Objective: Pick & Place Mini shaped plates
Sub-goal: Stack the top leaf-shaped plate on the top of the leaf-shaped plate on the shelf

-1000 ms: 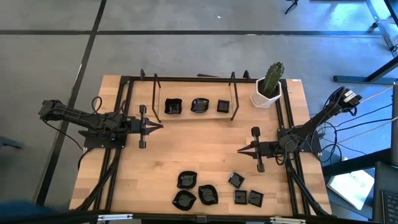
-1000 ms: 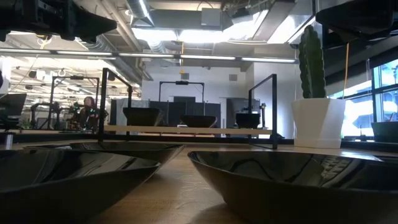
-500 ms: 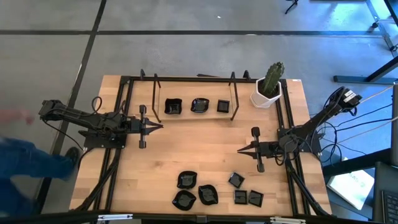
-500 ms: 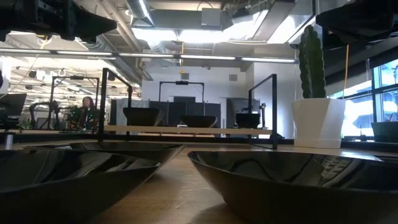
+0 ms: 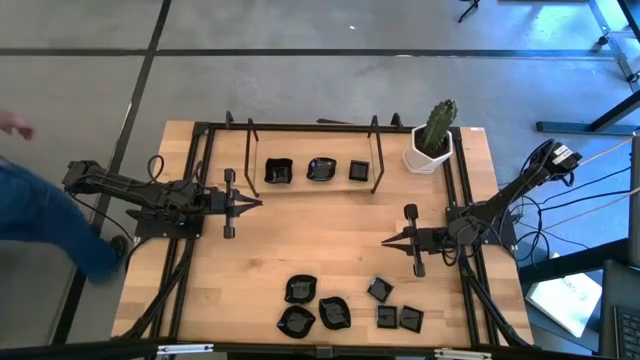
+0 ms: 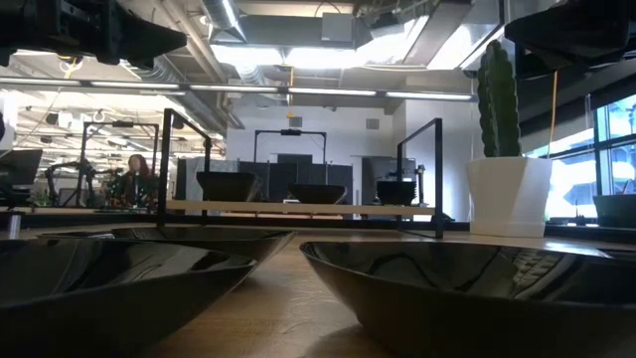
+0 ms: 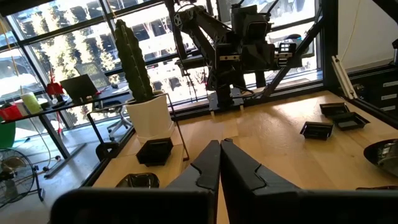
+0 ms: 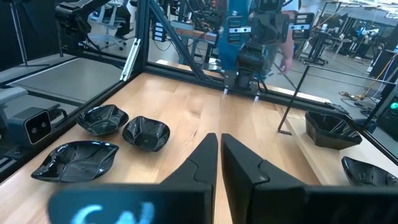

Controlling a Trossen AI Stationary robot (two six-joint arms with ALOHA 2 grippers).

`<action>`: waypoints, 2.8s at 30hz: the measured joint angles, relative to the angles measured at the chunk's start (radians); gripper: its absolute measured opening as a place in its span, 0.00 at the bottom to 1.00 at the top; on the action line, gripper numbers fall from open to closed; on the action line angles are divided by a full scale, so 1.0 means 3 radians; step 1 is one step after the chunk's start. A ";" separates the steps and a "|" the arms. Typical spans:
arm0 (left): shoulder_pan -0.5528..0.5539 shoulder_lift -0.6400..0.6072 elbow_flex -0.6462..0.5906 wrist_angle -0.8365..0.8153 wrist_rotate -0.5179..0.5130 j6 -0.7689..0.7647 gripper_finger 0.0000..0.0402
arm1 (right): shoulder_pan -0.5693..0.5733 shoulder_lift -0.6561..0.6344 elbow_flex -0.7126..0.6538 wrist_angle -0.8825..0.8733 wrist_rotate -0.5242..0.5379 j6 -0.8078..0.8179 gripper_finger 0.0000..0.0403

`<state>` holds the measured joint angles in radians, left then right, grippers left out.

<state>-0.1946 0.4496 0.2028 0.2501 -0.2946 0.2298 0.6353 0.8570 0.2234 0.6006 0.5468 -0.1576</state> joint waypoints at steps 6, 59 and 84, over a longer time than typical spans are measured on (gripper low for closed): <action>0.0000 -0.0001 0.0000 0.0000 0.0001 0.0000 0.01 | 0.0000 -0.0001 0.0000 0.0000 0.0000 0.0000 0.06; 0.0000 0.0000 0.0000 0.0000 0.0001 0.0000 0.01 | 0.0000 0.0000 0.0000 -0.0199 0.0002 0.0028 0.06; 0.0000 0.0000 0.0000 0.0000 0.0000 0.0000 0.01 | 0.0000 0.0000 0.0001 -0.0023 -0.0005 0.0173 0.06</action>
<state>-0.1947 0.4496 0.2028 0.2501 -0.2947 0.2298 0.6353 0.8570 0.2237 0.5938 0.5453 -0.1056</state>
